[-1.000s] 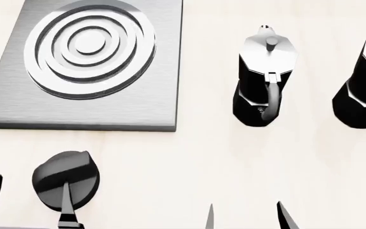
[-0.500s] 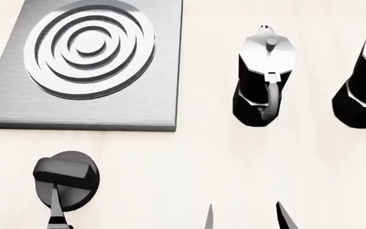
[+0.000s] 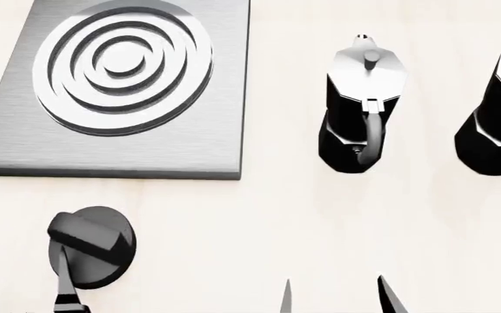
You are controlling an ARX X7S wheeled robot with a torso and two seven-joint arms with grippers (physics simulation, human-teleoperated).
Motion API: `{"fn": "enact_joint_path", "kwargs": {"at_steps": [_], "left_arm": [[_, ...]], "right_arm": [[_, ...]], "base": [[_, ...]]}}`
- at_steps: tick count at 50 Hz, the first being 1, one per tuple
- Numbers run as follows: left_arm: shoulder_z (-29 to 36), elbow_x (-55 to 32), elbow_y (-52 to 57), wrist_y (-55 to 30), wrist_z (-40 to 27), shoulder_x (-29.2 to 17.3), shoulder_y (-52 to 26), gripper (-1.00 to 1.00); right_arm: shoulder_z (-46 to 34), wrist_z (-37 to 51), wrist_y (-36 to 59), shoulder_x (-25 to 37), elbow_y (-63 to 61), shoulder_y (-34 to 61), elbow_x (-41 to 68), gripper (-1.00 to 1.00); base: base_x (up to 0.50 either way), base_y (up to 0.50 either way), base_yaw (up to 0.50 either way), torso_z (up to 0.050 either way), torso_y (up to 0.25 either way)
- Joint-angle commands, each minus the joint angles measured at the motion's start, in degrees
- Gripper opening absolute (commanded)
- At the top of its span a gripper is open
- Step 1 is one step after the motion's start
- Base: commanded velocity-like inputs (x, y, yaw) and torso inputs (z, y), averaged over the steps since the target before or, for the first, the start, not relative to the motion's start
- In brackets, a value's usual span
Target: Turn off the stove.
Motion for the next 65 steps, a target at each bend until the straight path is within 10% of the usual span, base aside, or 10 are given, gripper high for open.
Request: {"fn": "enact_joint_path", "kwargs": {"at_steps": [1, 65], "left_arm": [[-0.3, -0.7, -2.7, 0.6, 0.4, 0.2, -1.2, 1.00], [-2.5, -4.7, -2.9, -0.1, 0.3, -0.7, -3.9, 1.00]], "right_arm": [[-0.2, 0.0, -0.2, 0.1, 0.1, 0.0, 0.0, 1.00], [-0.8, 0.5, -0.6, 0.5, 0.6, 0.3, 0.2, 1.00]], "base": [[0.00, 0.00, 0.00, 0.000, 0.000], [0.00, 0.00, 0.00, -0.001, -0.002]]}}
